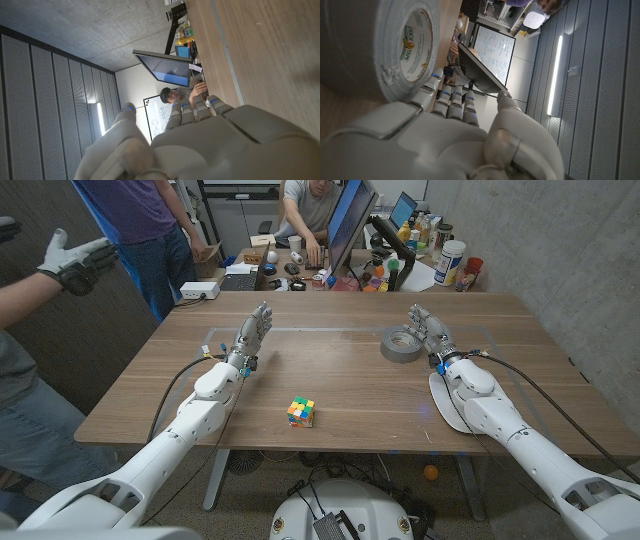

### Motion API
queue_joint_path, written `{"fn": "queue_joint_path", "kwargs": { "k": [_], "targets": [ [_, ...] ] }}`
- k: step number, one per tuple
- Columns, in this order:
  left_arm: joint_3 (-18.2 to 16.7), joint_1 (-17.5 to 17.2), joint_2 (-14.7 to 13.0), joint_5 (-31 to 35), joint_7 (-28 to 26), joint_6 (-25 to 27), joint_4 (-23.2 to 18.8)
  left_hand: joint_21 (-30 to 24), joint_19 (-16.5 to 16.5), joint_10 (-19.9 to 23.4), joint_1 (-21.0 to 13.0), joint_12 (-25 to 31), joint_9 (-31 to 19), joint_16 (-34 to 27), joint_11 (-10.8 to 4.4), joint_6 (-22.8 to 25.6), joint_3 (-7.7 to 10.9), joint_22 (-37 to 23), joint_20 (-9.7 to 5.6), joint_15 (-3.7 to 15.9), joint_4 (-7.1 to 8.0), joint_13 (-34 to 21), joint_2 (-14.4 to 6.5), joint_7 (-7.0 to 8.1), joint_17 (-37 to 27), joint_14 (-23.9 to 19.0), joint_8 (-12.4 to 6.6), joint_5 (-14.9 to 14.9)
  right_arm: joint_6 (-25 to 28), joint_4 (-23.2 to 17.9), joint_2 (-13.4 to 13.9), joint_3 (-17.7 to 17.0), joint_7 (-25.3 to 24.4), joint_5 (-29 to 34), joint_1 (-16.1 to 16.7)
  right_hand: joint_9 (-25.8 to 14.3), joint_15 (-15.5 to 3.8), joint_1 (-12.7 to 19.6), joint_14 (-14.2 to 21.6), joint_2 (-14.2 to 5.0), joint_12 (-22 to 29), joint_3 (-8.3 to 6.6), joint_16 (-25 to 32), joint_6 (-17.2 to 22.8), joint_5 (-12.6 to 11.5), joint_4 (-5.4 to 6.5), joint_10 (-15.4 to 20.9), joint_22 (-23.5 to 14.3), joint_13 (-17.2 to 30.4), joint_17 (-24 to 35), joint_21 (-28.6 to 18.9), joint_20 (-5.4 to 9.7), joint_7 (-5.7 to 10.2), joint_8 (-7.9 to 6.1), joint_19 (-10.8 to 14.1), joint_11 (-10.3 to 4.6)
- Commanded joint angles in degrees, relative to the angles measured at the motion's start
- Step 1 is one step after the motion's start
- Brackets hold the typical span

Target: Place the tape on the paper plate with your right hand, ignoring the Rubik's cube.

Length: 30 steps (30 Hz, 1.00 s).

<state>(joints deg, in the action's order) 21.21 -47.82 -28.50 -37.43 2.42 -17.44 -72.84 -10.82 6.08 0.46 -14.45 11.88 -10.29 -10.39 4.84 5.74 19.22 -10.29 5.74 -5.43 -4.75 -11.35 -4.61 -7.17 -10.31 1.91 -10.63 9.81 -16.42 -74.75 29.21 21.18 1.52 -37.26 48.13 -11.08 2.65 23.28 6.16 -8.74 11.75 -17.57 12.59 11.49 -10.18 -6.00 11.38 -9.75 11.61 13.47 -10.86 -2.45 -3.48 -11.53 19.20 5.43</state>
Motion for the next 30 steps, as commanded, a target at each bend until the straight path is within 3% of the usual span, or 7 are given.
{"fn": "queue_joint_path", "kwargs": {
  "k": [1,15,30],
  "targets": [
    [0.1,0.6,0.7,-0.4,1.2,-1.3,2.1,-0.4,0.3,0.0,-0.5,0.3,-0.1,-0.4,0.42,0.3,0.47,-0.1,-0.40,-0.77,-0.05,-0.2,-0.1,-1.60,-0.3,0.1,-0.30,0.3,0.5,-0.9,-0.1,-0.1,-0.9,0.0,0.1,-0.1,-0.06,0.4,0.5,-0.01,0.2,-0.32,0.2,0.4,-0.2,0.05,0.5,-0.1,0.2,0.2,-0.3,-0.10,-0.02,-0.26,0.5,0.01],
    [0.1,0.9,0.8,-0.3,1.0,-1.0,2.1,-0.4,0.5,0.0,-0.4,0.3,-0.1,-0.4,-0.20,0.3,0.49,-0.1,-0.32,-0.60,-0.13,-0.2,-0.2,-1.03,-0.3,0.1,-0.29,0.3,0.5,0.3,-0.6,0.4,-0.3,0.0,-0.7,-0.1,-0.11,0.4,0.6,-0.06,0.2,-0.33,0.3,0.4,-0.2,0.06,0.7,-0.1,0.2,0.2,-0.3,-0.13,0.00,-0.23,0.5,-0.12],
    [-0.4,-0.1,-0.4,-0.4,0.2,-0.1,-0.4,-0.4,0.7,0.0,-0.4,0.3,-0.1,-0.5,-0.22,0.2,0.54,-0.1,0.03,-0.52,-0.20,-0.2,-0.3,-0.85,-0.3,0.0,-0.24,0.3,0.0,-1.3,-0.2,-0.5,-1.2,-0.3,0.3,-0.1,-0.03,0.4,0.6,-0.06,0.2,-0.36,0.3,0.5,-0.2,0.01,0.6,-0.1,0.2,0.2,-0.3,-0.18,0.10,-0.21,0.5,-0.02]
  ]
}}
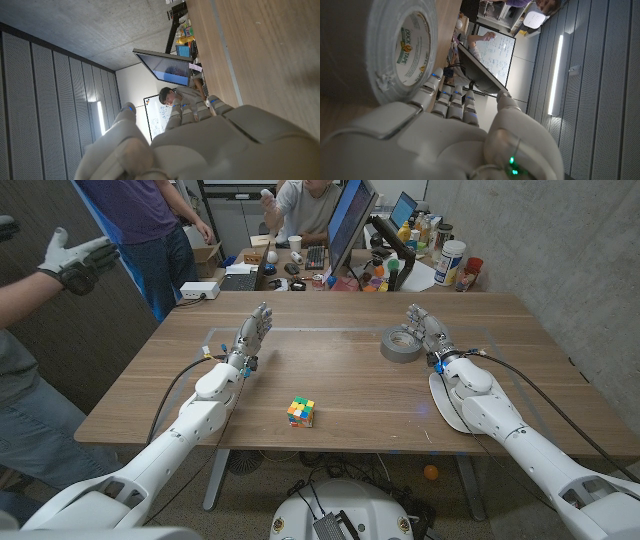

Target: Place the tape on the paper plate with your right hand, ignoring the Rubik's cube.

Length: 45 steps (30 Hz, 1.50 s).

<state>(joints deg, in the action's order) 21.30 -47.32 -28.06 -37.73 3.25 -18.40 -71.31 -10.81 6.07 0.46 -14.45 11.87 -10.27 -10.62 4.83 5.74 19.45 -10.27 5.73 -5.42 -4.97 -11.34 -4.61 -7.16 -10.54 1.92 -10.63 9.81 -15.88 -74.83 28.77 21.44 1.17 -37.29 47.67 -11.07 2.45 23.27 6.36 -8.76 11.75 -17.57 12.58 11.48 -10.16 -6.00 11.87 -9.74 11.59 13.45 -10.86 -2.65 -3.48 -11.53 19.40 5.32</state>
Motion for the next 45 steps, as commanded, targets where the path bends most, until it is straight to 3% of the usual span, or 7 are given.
{"fn": "queue_joint_path", "kwargs": {
  "k": [1,16,28,45],
  "targets": [
    [-0.6,-0.6,-1.0,0.0,-0.7,0.9,-2.2,-0.4,0.7,0.0,-0.4,0.3,-0.1,-0.3,-0.21,0.2,0.32,-0.2,0.04,-0.53,0.02,-0.2,-0.3,-0.81,-0.1,0.0,-0.24,0.3,-0.6,-1.4,0.3,-0.8,-0.9,-0.3,0.8,-0.2,0.16,0.5,0.4,-0.05,0.2,-0.36,0.3,0.5,-0.2,0.01,0.1,-0.1,0.2,0.2,-0.3,0.03,0.11,-0.20,0.3,0.12],
    [-0.6,-0.7,-0.7,-0.5,0.3,-0.1,-1.9,-0.5,0.4,0.0,-0.3,0.4,-0.1,-0.3,-0.17,0.2,0.36,-0.2,-0.47,-0.48,-0.06,-0.2,-0.4,-0.99,-0.1,0.1,-0.25,0.3,0.3,-4.1,1.4,-0.7,-2.1,0.6,1.9,-0.2,0.15,0.4,0.4,0.01,0.2,-0.33,0.3,0.5,-0.2,0.00,0.2,-0.1,0.2,0.2,-0.3,0.02,-0.02,-0.17,0.3,0.08],
    [-0.8,-1.0,-0.6,-1.0,0.9,-0.5,-1.6,-0.5,0.5,0.0,-0.3,0.3,-0.1,-0.3,-0.24,0.2,0.40,-0.2,-0.51,-0.55,-0.13,-0.2,-0.4,-0.68,-0.1,0.1,-0.26,0.3,0.5,-10.4,4.7,-1.2,-4.2,3.4,4.8,-0.2,0.14,1.1,0.4,0.47,0.1,-0.50,0.1,0.6,-0.3,-0.68,0.1,-0.1,0.2,-0.1,-0.3,0.02,0.05,-0.15,0.3,0.20],
    [-0.6,0.1,-0.3,-1.4,2.9,-0.9,0.2,-0.5,0.6,0.0,-0.3,0.3,-0.1,-0.3,-0.47,0.2,0.44,-0.2,-0.47,-0.42,-0.22,-0.2,-0.5,-0.56,-0.1,0.1,-0.26,0.3,5.6,-22.3,12.2,0.8,-11.3,18.7,7.6,-0.1,-0.09,3.2,0.8,1.02,0.2,-1.28,-0.1,1.1,-0.5,-2.30,0.3,-0.1,0.2,-0.7,-0.2,-0.05,0.48,-0.28,0.2,-0.06]
  ]
}}
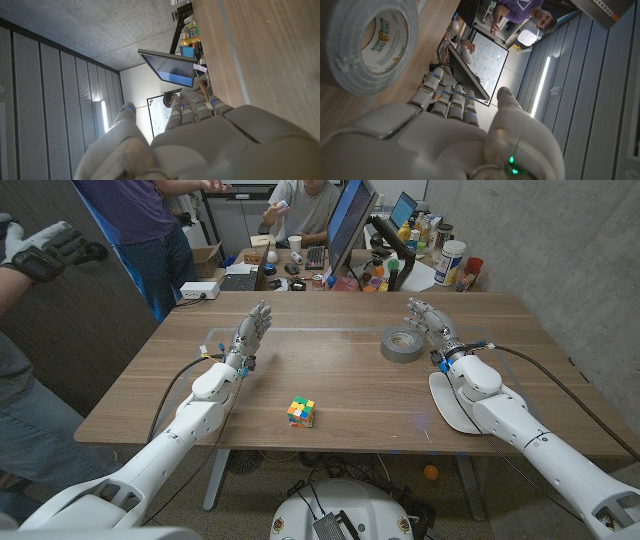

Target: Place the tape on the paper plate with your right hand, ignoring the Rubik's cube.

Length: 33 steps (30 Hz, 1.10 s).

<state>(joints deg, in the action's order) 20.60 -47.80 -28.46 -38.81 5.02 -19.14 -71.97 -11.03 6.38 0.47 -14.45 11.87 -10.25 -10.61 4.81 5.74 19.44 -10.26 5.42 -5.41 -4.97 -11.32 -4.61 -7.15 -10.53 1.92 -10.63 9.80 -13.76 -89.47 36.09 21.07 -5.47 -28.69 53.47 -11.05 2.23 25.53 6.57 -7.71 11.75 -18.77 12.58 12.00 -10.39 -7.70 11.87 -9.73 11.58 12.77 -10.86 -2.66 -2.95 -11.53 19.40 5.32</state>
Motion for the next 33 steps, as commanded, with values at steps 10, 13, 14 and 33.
{"fn": "queue_joint_path", "kwargs": {
  "k": [10,13,14,33],
  "targets": [
    [0.1,0.9,0.1,-0.6,2.1,-0.4,1.4,-0.3,0.5,0.1,-0.2,0.4,-0.2,-0.4,-0.64,0.3,0.47,-0.2,0.49,-0.14,-0.28,-0.2,-0.5,-0.33,-0.1,-0.1,-0.29,0.3,14.5,-17.0,11.5,3.5,-7.0,23.7,2.0,-0.2,0.58,3.1,1.2,1.48,0.1,-0.65,-0.3,1.1,-0.6,-1.94,0.3,-0.1,0.3,-0.6,0.2,-2.22,1.74,-0.36,-1.3,-0.66],
    [0.2,1.1,0.2,-0.7,2.3,-0.3,1.7,-0.3,0.5,0.1,-0.2,0.4,-0.2,-0.4,-0.66,0.3,0.48,-0.2,0.50,-0.07,-0.29,-0.2,-0.5,-0.31,-0.1,0.0,-0.29,0.3,17.9,-19.6,13.4,4.4,-6.1,27.1,1.6,-0.2,2.43,3.6,1.7,1.93,0.2,-0.86,-0.1,1.0,-0.8,-1.84,0.2,-0.1,0.3,-0.7,0.3,-3.55,2.81,-0.29,-2.0,-1.14],
    [0.2,1.1,0.2,-0.7,2.4,-0.3,1.8,-0.3,0.5,0.2,-0.2,0.4,-0.2,-0.4,-0.70,0.3,0.48,-0.2,0.51,-0.08,-0.30,-0.2,-0.5,-0.24,-0.1,0.0,-0.29,0.3,19.0,-20.4,13.9,4.6,-5.9,28.1,1.6,-0.2,2.51,3.7,1.8,1.97,0.2,-0.90,-0.2,1.0,-0.8,-1.87,0.2,-0.1,0.4,-0.7,0.3,-3.70,2.92,-0.29,-2.1,-1.15],
    [0.3,1.1,0.3,-0.7,2.5,-0.2,2.0,-0.3,0.6,0.2,-0.1,0.5,-0.2,-0.4,-0.93,0.6,0.51,-0.2,1.92,0.22,-0.40,-0.2,-0.5,0.21,-0.1,-0.2,-0.39,0.3,30.2,-26.2,17.2,9.2,-2.4,42.1,-0.8,-0.5,1.90,7.0,1.3,4.21,0.1,-2.02,-0.4,1.5,-1.4,-1.93,-0.6,-0.2,0.8,-0.9,-0.2,-6.46,4.40,-0.49,-3.2,-2.12]
  ]
}}
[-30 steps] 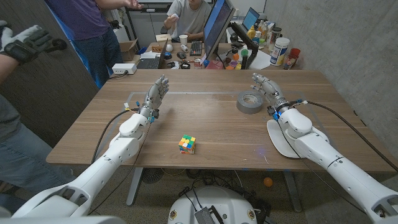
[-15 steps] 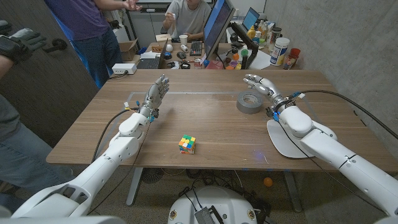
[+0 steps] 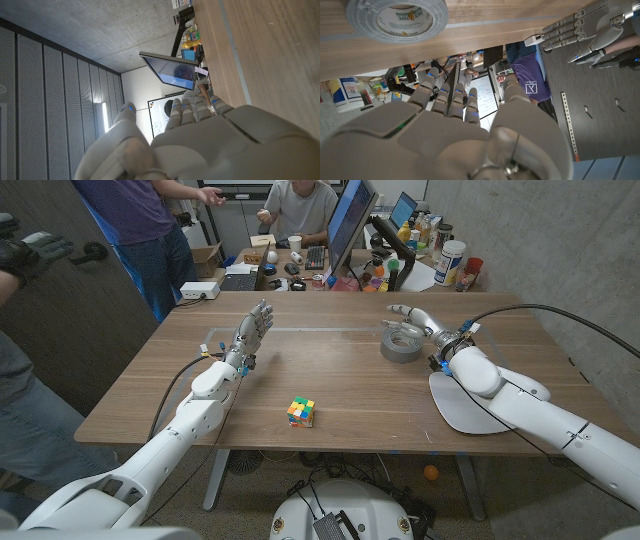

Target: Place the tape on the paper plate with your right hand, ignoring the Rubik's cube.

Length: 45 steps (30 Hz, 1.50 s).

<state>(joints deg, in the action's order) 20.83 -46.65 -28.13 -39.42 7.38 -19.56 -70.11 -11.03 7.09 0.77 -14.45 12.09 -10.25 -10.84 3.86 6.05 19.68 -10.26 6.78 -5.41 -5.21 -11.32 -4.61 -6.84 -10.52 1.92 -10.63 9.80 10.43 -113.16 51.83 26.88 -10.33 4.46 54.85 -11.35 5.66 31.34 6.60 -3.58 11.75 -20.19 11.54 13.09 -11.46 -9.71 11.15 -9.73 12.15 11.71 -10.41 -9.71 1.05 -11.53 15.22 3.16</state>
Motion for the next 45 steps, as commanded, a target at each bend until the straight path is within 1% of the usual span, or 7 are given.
{"fn": "queue_joint_path", "kwargs": {
  "k": [1,5,11,19,22,30,45],
  "targets": [
    [0.1,0.0,0.0,0.0,0.1,0.3,0.1,-0.3,-0.1,0.0,-0.1,0.2,-0.2,-0.2,-0.02,0.3,0.27,-0.2,0.60,0.23,-0.16,-0.2,-0.5,-0.11,-0.1,-0.2,-0.38,0.3,6.7,-2.6,1.5,4.0,3.0,10.0,-2.7,-0.2,-1.67,1.3,1.3,0.13,0.2,-0.63,0.7,0.5,-0.3,0.08,0.2,-0.2,0.2,0.2,-0.7,0.62,0.42,-0.51,1.1,0.10],
    [0.1,0.0,0.0,-0.1,0.2,0.4,0.2,-0.3,-0.1,-0.1,-0.1,0.2,-0.2,-0.2,-0.08,0.4,0.28,-0.2,0.67,0.23,-0.18,-0.2,-0.5,-0.07,-0.1,-0.2,-0.41,0.3,11.1,-3.7,1.9,6.9,5.5,16.4,-4.8,-0.2,-2.15,1.9,2.0,0.22,0.2,-0.92,0.9,0.7,-0.4,-0.08,0.4,-0.2,0.2,0.1,-0.7,0.82,0.49,-0.56,1.4,-0.07],
    [0.0,-0.5,-0.1,-0.3,0.0,0.4,-0.1,-0.3,0.0,-0.1,0.0,0.2,-0.2,-0.2,-0.14,0.4,0.29,-0.2,0.85,0.27,-0.19,-0.2,-0.5,-0.01,-0.1,-0.2,-0.41,0.3,16.4,-5.0,2.3,10.0,10.7,23.0,-7.1,-0.3,2.21,3.1,2.5,1.38,0.3,-1.29,0.9,0.6,-0.6,-0.03,0.5,-0.2,0.3,0.0,-0.6,-1.92,1.11,-0.48,1.1,-0.33],
    [-0.2,-1.0,-0.3,-0.4,-0.3,0.4,-0.6,-0.4,0.0,0.1,0.0,0.3,-0.2,-0.2,-0.21,0.7,0.31,-0.2,1.38,0.45,-0.22,-0.2,-0.5,0.09,-0.1,-0.4,-0.50,0.3,19.0,-4.6,2.6,12.3,16.0,27.6,-8.4,-0.4,2.26,2.6,1.5,2.29,0.2,-0.93,0.5,0.7,-0.6,0.45,0.0,-0.2,0.4,0.1,-0.2,-2.59,1.89,-0.50,-0.2,-0.46],
    [-0.2,-1.1,-0.5,-0.3,-0.4,0.5,-0.8,-0.4,0.0,0.1,0.0,0.3,-0.2,-0.3,-0.40,0.7,0.31,-0.2,1.41,0.43,-0.23,-0.2,-0.5,0.14,-0.1,-0.5,-0.50,0.3,19.3,-4.4,2.6,12.5,16.9,28.4,-8.2,-0.4,2.31,2.0,0.6,2.88,0.2,-0.59,0.2,0.8,-0.6,0.83,-0.1,-0.2,0.4,0.1,0.3,-2.68,2.04,-0.52,-2.0,-0.50],
    [-0.2,-1.6,-0.8,-0.3,-0.5,0.8,-1.7,-0.4,0.0,0.3,0.1,0.4,-0.2,-0.3,-0.25,0.8,0.34,-0.3,1.37,0.25,-0.25,-0.2,-0.6,-0.01,-0.1,-0.6,-0.51,0.3,22.0,-4.1,2.5,14.6,19.7,34.0,-8.5,-0.5,3.41,0.6,-3.7,4.85,-0.1,0.14,-0.6,1.2,-1.5,1.37,-1.5,0.0,0.5,0.1,1.1,-2.68,2.57,-0.51,-12.4,-0.18],
    [-0.4,-3.2,-1.5,-0.4,-1.5,1.3,-3.7,-0.4,0.1,0.3,0.1,0.3,-0.2,-0.3,-0.31,1.1,0.37,-0.3,1.94,0.32,-0.30,-0.2,-0.6,-0.04,-0.1,-0.8,-0.54,0.3,23.5,0.0,-0.4,17.0,23.3,41.6,-10.5,-0.5,2.86,1.7,-4.2,5.82,-0.2,-0.12,-0.2,-1.2,-2.3,0.70,-2.2,-0.1,0.5,0.0,0.6,-2.61,3.25,0.18,-15.5,-0.57]
  ]
}}
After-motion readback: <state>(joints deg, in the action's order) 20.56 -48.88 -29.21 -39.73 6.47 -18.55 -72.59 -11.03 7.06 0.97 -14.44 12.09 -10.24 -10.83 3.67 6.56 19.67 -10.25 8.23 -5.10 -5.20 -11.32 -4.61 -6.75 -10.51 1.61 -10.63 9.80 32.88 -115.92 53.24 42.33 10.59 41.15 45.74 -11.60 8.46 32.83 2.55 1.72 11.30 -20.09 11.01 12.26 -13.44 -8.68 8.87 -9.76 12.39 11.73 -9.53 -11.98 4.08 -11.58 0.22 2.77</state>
